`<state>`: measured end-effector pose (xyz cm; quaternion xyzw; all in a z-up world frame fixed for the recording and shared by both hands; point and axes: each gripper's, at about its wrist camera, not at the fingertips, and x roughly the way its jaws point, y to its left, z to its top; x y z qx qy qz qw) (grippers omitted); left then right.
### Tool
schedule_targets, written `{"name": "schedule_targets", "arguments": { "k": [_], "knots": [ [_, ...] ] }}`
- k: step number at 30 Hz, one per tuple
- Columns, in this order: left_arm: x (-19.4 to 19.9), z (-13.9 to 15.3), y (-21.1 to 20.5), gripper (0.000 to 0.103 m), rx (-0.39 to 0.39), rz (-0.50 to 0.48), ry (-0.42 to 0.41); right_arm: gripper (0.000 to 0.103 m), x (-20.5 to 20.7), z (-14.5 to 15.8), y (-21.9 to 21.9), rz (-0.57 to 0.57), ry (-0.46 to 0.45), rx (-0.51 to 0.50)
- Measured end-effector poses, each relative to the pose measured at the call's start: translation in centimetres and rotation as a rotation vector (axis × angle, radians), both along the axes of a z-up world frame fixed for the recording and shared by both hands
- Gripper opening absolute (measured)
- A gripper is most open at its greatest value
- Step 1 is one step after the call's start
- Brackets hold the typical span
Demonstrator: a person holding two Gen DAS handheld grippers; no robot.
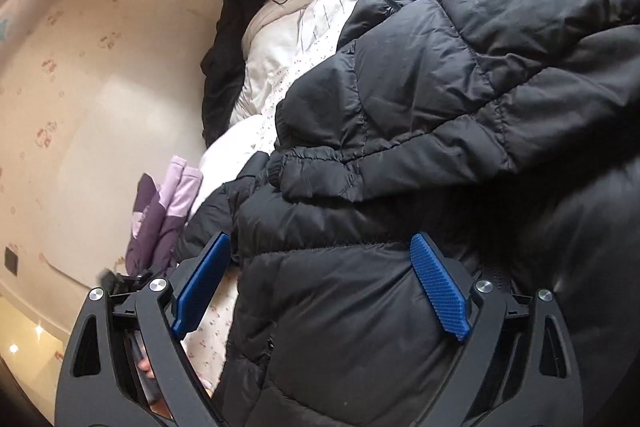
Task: Fold large clothes
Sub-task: 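Grasp the cuff of the other sleeve with the left gripper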
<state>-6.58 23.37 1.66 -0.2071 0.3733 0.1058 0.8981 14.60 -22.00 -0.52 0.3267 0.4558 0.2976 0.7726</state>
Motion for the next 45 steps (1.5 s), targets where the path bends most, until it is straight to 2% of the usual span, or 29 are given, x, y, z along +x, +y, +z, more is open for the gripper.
{"name": "schedule_targets", "arguments": {
  "k": [1,2,4,6,9,10,13,14,15,16,17,18,19,20,21,24,26,27,28,31,34,36,38,40,41,42,43,44,45],
  "knots": [
    [0.5,0.5,-2.3,0.097,0.268,-0.092,0.022,0.088,0.1,0.1,0.1,0.001,0.001,-0.004],
    [0.7,0.4,-4.2,0.097,0.491,-0.176,0.043,0.088,0.1,-0.1,0.3,0.002,0.003,-0.004],
    [0.3,-0.9,-6.9,0.097,0.85,-0.368,0.058,0.088,0.3,-0.2,0.0,-0.001,0.014,0.011],
    [-0.2,-2.9,-8.5,0.097,1.109,-0.608,0.092,0.088,0.5,-0.5,0.0,-0.005,0.027,0.029],
    [-0.5,-6.1,-9.5,0.097,1.434,-0.805,0.113,0.088,1.0,-0.9,0.7,-0.01,0.038,0.05],
    [-0.4,-7.1,-9.5,0.097,1.5,-0.859,0.127,0.088,1.0,-1.0,0.6,-0.011,0.041,0.057],
    [1.0,-9.5,-9.0,0.097,1.628,-1.017,0.22,0.088,1.0,-1.1,0.4,-0.014,0.046,0.071],
    [1.6,-10.0,-8.9,0.097,1.624,-1.069,0.256,0.088,1.0,-1.1,0.4,-0.014,0.046,0.072],
    [2.2,-10.1,-8.7,0.088,1.595,-1.109,0.284,0.088,1.1,-1.2,0.3,-0.013,0.047,0.073],
    [3.0,-10.0,-8.4,0.067,1.536,-1.132,0.316,0.088,1.1,-1.2,0.3,-0.013,0.048,0.073],
    [4.0,-9.5,-8.1,0.054,1.487,-1.109,0.33,0.088,1.1,-1.2,0.3,-0.013,0.048,0.072],
    [5.0,-8.5,-7.7,0.03,1.428,-1.066,0.328,0.088,1.1,-1.2,0.5,-0.012,0.049,0.07],
    [6.3,-6.4,-7.1,0.011,1.315,-1.003,0.297,0.088,1.2,-1.3,0.4,-0.012,0.049,0.069],
    [7.2,-4.5,-6.4,0.01,1.219,-0.941,0.264,0.088,1.2,-1.3,0.4,-0.012,0.049,0.068],
    [8.4,-1.4,-4.9,0.007,1.08,-0.845,0.204,0.088,1.2,-1.3,0.4,-0.012,0.048,0.066],
    [9.8,5.5,-1.1,0.004,0.848,-0.637,0.051,0.088,1.1,-1.3,0.6,-0.013,0.045,0.057],
    [9.7,11.9,3.8,0.003,0.65,-0.444,-0.1,0.088,1.1,-1.2,0.7,-0.013,0.044,0.053],
    [9.7,14.0,5.2,0.001,0.595,-0.379,-0.151,0.088,1.1,-1.2,0.7,-0.013,0.044,0.052],
    [9.9,16.7,8.3,0.001,0.512,-0.284,-0.22,0.088,1.1,-1.2,0.7,-0.013,0.045,0.051],
    [7.8,20.8,14.7,0.001,0.391,-0.104,-0.337,0.089,1.0,-1.2,0.8,-0.015,0.044,0.048],
    [6.7,21.5,20.1,0.001,0.264,0.046,-0.353,0.09,1.0,-1.1,0.9,-0.014,0.043,0.043],
    [6.6,19.6,21.5,0.001,0.109,-0.042,-0.288,0.09,1.0,-1.1,1.0,-0.013,0.043,0.042],
    [6.3,17.2,19.2,0.001,0.043,-0.183,-0.233,0.09,1.1,-1.1,1.0,-0.014,0.044,0.044],
    [5.5,13.4,15.6,0.002,-0.088,-0.325,-0.179,0.09,1.1,-1.1,1.0,-0.015,0.045,0.043],
    [5.6,11.5,14.3,0.002,-0.12,-0.351,-0.154,0.091,1.1,-1.0,1.1,-0.014,0.044,0.04],
    [5.6,9.9,13.3,0.015,-0.146,-0.364,-0.137,0.091,1.0,-1.0,1.2,-0.013,0.04,0.035],
    [5.9,7.4,12.3,0.069,-0.198,-0.344,-0.109,0.091,1.0,-1.0,1.2,-0.012,0.038,0.032],
    [6.1,6.4,12.2,0.088,-0.231,-0.321,-0.097,0.091,1.0,-1.0,1.3,-0.012,0.036,0.029],
    [6.5,5.0,12.0,0.093,-0.267,-0.296,-0.101,0.091,1.0,-1.0,1.4,-0.012,0.034,0.027]
  ]
}}
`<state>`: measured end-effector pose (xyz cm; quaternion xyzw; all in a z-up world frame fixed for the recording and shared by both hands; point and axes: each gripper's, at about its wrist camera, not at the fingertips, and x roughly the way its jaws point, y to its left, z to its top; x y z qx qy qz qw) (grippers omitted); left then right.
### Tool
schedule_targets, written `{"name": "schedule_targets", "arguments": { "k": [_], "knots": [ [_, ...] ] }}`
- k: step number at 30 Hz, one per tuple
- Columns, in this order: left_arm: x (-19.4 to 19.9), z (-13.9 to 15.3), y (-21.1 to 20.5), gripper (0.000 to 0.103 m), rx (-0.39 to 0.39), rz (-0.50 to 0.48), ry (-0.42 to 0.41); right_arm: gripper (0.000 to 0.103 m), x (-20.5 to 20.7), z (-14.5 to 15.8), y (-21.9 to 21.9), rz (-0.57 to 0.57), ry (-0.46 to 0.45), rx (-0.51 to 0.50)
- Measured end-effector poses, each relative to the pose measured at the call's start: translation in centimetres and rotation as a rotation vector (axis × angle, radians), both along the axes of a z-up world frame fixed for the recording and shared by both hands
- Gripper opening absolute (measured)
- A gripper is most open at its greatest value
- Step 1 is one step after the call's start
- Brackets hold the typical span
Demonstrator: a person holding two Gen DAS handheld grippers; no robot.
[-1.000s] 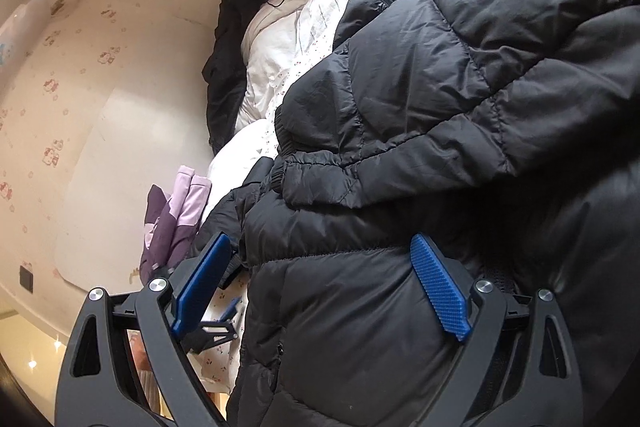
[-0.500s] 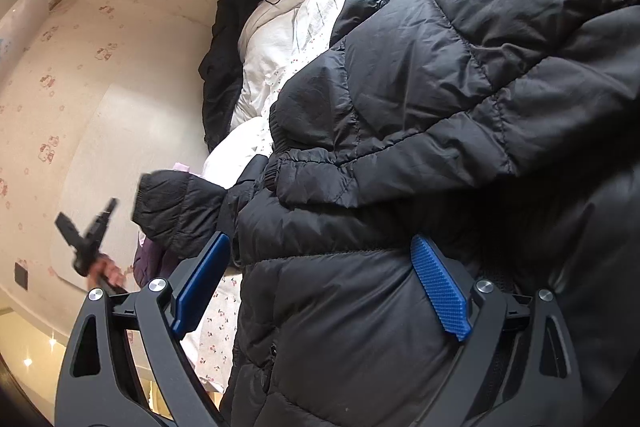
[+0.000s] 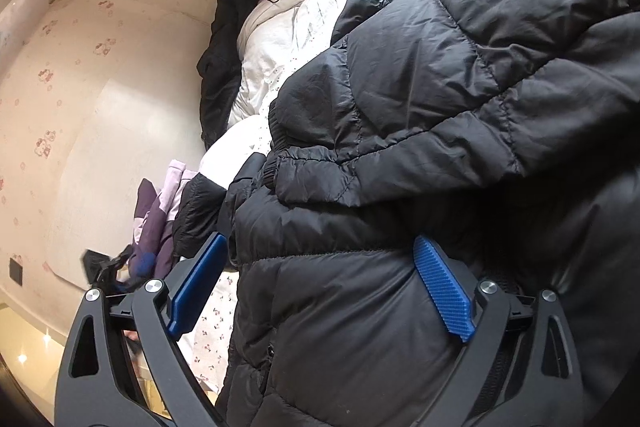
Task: Fold large clothes
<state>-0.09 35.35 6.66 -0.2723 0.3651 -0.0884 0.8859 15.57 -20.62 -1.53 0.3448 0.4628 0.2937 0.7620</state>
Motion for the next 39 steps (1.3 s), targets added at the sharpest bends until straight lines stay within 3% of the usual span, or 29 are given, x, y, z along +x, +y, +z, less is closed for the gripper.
{"name": "schedule_targets", "arguments": {
  "k": [3,5,12,15,18,20,21,22,24,26,29,32,34,36,39],
  "knots": [
    [1.6,-3.5,0.1,0.093,-0.111,0.104,0.04,0.091,0.0,-0.1,0.0,-0.003,0.004,0.012],
    [2.3,-4.2,0.1,0.093,-0.143,0.176,0.074,0.091,0.1,-0.1,-0.1,-0.005,0.008,0.021],
    [1.6,-4.2,1.0,0.096,-0.169,0.281,0.056,0.093,0.3,-0.1,-0.1,-0.007,0.01,0.021],
    [4.3,-5.0,0.7,0.096,-0.182,0.282,0.091,0.093,0.2,0.1,0.0,-0.006,0.005,0.016],
    [6.8,-6.2,0.9,0.096,-0.163,0.362,0.108,0.093,0.2,0.0,0.0,-0.011,0.009,0.026],
    [7.8,-6.1,0.9,0.078,-0.165,0.388,0.062,0.093,0.2,0.0,0.0,-0.011,0.009,0.025],
    [8.2,-5.8,0.7,0.035,-0.174,0.37,0.041,0.093,0.2,0.0,0.0,-0.011,0.009,0.025],
    [9.0,-5.0,0.0,0.012,-0.16,0.319,0.032,0.094,0.2,0.0,0.0,-0.011,0.009,0.025],
    [9.3,-2.8,-1.8,0.007,-0.047,0.272,-0.023,0.094,0.2,0.0,0.0,-0.011,0.01,0.025],
    [9.1,1.4,-4.8,0.005,0.129,0.183,-0.123,0.094,0.1,0.0,0.0,-0.01,0.008,0.023],
    [7.7,7.6,-6.9,0.005,0.29,0.123,-0.28,0.094,0.0,0.1,0.1,-0.009,0.005,0.014],
    [7.0,13.3,-4.9,0.005,0.313,0.152,-0.358,0.094,0.0,0.2,0.5,-0.007,-0.002,-0.006],
    [6.6,15.6,-2.1,0.005,0.303,0.202,-0.37,0.094,-0.1,0.3,0.8,-0.002,-0.01,-0.032],
    [6.1,16.5,1.1,0.005,0.299,0.265,-0.352,0.094,-0.2,0.5,1.2,0.006,-0.018,-0.066],
    [5.7,14.6,4.3,0.005,0.342,0.329,-0.261,0.095,-0.5,0.9,2.7,0.04,-0.041,-0.152]
  ]
}}
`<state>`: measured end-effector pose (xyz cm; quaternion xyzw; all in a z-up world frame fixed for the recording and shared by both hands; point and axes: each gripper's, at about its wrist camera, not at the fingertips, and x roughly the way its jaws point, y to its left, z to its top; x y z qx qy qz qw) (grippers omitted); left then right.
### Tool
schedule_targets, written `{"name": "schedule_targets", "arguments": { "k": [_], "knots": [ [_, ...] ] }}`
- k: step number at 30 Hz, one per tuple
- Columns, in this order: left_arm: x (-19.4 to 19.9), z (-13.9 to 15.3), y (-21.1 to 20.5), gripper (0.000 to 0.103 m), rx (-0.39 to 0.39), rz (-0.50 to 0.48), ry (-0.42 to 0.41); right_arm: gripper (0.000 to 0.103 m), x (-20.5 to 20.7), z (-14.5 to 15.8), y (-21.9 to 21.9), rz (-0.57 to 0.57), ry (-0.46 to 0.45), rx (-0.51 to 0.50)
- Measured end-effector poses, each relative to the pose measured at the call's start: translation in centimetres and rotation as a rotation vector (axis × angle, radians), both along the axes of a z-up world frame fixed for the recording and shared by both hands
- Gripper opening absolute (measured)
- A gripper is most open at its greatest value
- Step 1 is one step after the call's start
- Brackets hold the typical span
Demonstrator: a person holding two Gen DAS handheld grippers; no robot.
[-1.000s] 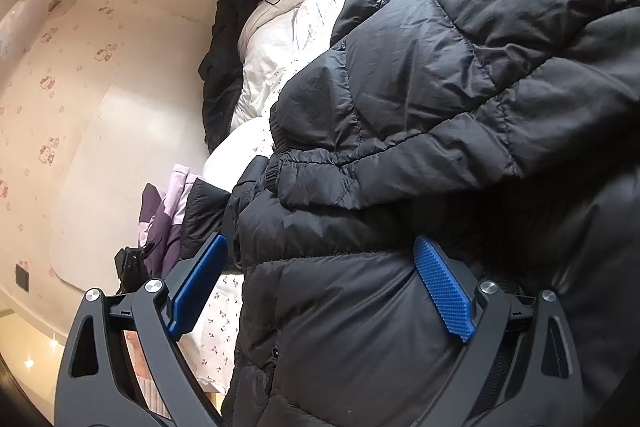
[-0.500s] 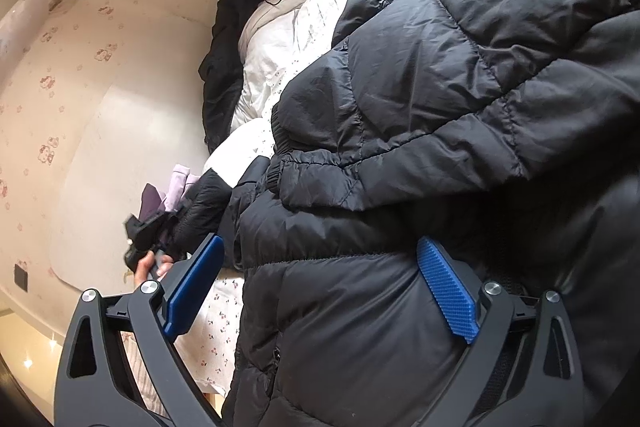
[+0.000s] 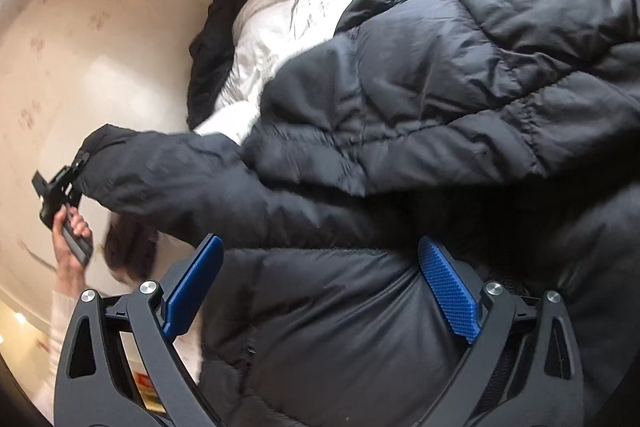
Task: Fold large clothes
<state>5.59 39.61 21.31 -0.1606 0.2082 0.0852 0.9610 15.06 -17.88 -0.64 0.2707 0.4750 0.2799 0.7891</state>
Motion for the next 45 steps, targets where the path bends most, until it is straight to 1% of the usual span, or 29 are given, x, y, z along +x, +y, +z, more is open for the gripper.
{"name": "schedule_targets", "arguments": {
  "k": [1,3,4,5,6,8,11,12,13,14,15,17,19,21,24,25,27,28,30,31,33,37,39,40,41,42,43,44,45],
  "knots": [
    [0.2,-1.9,1.4,0.005,0.008,0.04,0.071,0.095,-0.1,0.1,0.7,0.02,-0.01,-0.047],
    [0.5,-5.6,3.8,0.006,-0.034,0.092,0.175,0.096,-0.4,0.3,2.1,0.055,-0.039,-0.148],
    [0.4,-7.4,5.0,0.006,-0.089,0.103,0.202,0.096,-0.6,0.5,2.8,0.071,-0.058,-0.199],
    [0.3,-8.4,5.4,0.006,-0.11,0.1,0.199,0.096,-0.8,0.6,3.4,0.088,-0.077,-0.246],
    [0.3,-8.4,4.8,0.007,-0.069,0.104,0.197,0.096,-1.0,0.9,4.0,0.105,-0.098,-0.291],
    [0.9,-7.8,3.8,0.008,-0.029,0.099,0.232,0.096,-1.4,1.6,4.4,0.128,-0.124,-0.3],
    [1.1,-6.6,3.6,0.013,-0.109,0.046,0.27,0.096,-4.2,4.7,4.7,0.216,-0.216,-0.216],
    [0.8,-6.2,3.3,0.028,-0.135,0.017,0.28,0.096,-5.4,5.8,4.6,0.231,-0.251,-0.217],
    [0.2,-5.2,2.9,0.055,-0.136,-0.003,0.285,0.096,-6.6,6.6,4.3,0.225,-0.262,-0.209],
    [-0.7,-4.6,2.3,0.069,-0.12,-0.01,0.29,0.096,-8.0,6.9,3.3,0.21,-0.25,-0.171],
    [-1.7,-4.2,1.8,0.075,-0.109,-0.027,0.298,0.096,-9.1,7.0,2.2,0.201,-0.224,-0.133],
    [-3.4,-3.9,1.1,0.075,-0.107,-0.04,0.33,0.096,-10.8,6.9,0.2,0.177,-0.178,-0.113],
    [-6.4,-3.4,1.1,0.075,-0.139,-0.041,0.345,0.096,-13.4,7.6,-3.2,0.122,-0.15,-0.167],
    [-10.4,-3.6,0.1,0.076,-0.169,-0.098,0.336,0.096,-16.2,8.9,-7.2,0.053,-0.155,-0.193],
    [-15.8,-5.8,-4.9,0.082,-0.234,-0.357,0.373,0.096,-20.6,11.0,-14.6,-0.096,-0.168,-0.254],
    [-17.4,-7.2,-7.5,0.083,-0.266,-0.447,0.395,0.096,-21.9,11.1,-17.4,-0.159,-0.156,-0.285],
    [-19.4,-10.5,-11.9,0.083,-0.322,-0.567,0.452,0.096,-23.6,10.6,-22.0,-0.252,-0.112,-0.324],
    [-20.1,-13.1,-14.8,0.083,-0.342,-0.626,0.506,0.096,-24.4,10.0,-24.2,-0.296,-0.084,-0.333],
    [-21.7,-16.7,-18.6,0.083,-0.345,-0.668,0.579,0.096,-25.4,8.7,-27.7,-0.356,-0.034,-0.352],
    [-22.1,-19.2,-20.7,0.083,-0.389,-0.691,0.617,0.096,-25.8,7.9,-29.0,-0.371,-0.012,-0.337],
    [-22.7,-22.2,-22.7,0.083,-0.457,-0.692,0.66,0.096,-26.5,6.4,-31.0,-0.393,0.025,-0.312],
    [-23.2,-25.0,-25.2,0.083,-0.536,-0.693,0.696,0.096,-27.3,4.1,-32.7,-0.4,0.08,-0.269],
    [-24.1,-25.0,-26.2,0.083,-0.527,-0.717,0.689,0.096,-27.3,3.0,-32.2,-0.376,0.118,-0.247],
    [-24.3,-24.5,-26.5,0.076,-0.534,-0.743,0.666,0.095,-27.2,2.7,-32.0,-0.356,0.134,-0.244],
    [-24.6,-24.5,-26.6,0.069,-0.569,-0.771,0.654,0.088,-27.2,2.2,-31.6,-0.333,0.15,-0.253],
    [-24.4,-24.0,-26.4,0.045,-0.614,-0.779,0.636,0.078,-26.9,2.0,-31.2,-0.318,0.149,-0.262],
    [-24.4,-23.7,-26.1,0.023,-0.644,-0.778,0.629,0.053,-27.0,2.1,-30.7,-0.296,0.138,-0.259],
    [-24.2,-23.1,-25.5,0.018,-0.702,-0.785,0.608,0.03,-27.0,2.4,-30.4,-0.286,0.13,-0.23],
    [-23.8,-22.6,-25.3,0.011,-0.755,-0.797,0.579,0.022,-27.1,3.0,-30.4,-0.287,0.108,-0.179]
  ]
}}
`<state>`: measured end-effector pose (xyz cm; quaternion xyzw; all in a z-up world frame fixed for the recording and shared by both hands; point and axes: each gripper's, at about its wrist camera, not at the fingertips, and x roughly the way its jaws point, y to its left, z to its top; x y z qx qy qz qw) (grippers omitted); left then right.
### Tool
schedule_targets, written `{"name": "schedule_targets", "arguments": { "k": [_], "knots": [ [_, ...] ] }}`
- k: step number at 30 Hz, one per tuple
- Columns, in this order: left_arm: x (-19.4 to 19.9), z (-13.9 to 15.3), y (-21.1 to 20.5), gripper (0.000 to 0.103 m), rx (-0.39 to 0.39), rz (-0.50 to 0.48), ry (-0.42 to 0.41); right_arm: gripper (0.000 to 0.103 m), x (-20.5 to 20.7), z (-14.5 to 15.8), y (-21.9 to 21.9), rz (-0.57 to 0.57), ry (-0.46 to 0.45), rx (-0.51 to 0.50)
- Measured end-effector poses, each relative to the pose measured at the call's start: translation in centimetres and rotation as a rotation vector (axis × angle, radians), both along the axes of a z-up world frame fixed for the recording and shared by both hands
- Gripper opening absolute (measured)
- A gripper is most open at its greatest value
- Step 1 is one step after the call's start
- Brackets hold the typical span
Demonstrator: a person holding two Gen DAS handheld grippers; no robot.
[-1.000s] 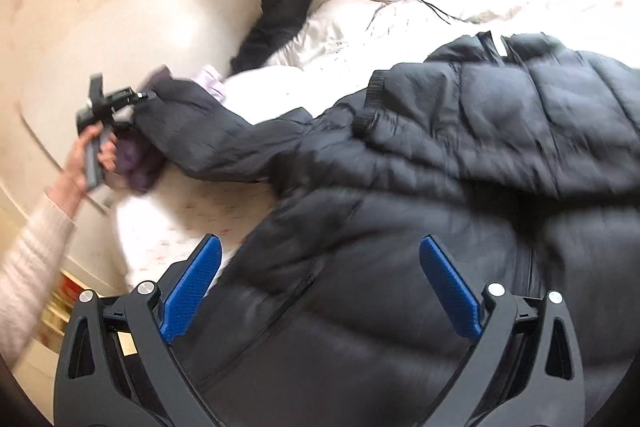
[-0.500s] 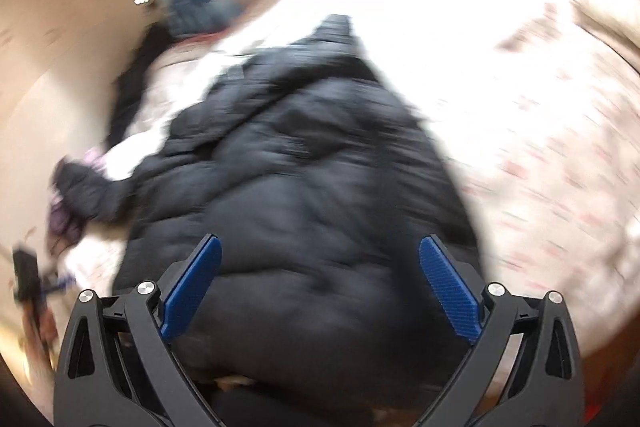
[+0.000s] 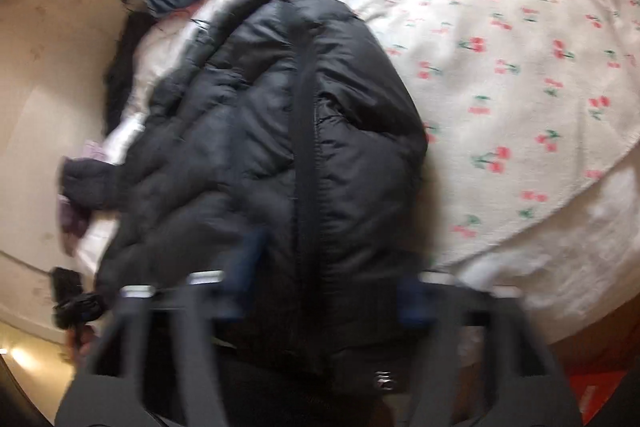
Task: Fold large clothes
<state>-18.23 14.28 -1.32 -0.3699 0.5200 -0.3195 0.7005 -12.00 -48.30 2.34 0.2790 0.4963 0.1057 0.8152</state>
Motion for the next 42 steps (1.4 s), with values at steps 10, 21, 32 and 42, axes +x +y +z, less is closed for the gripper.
{"name": "schedule_targets", "arguments": {
  "k": [10,21,32,42],
  "knots": [
    [0.8,7.7,2.1,0.007,0.089,-0.065,-0.1,0.013,-0.2,8.7,-0.4,0.003,-0.204,0.003],
    [1.3,12.1,12.4,0.091,0.41,0.285,-0.183,0.056,-1.4,8.5,1.0,-0.036,-0.117,-0.373],
    [14.7,12.3,20.5,0.096,0.539,0.703,-0.259,0.066,12.3,9.2,18.1,0.229,-0.309,-0.055],
    [20.8,10.8,23.5,0.095,0.522,1.035,-0.269,0.066,23.7,4.8,28.7,0.32,-0.321,-0.085]
  ]
}}
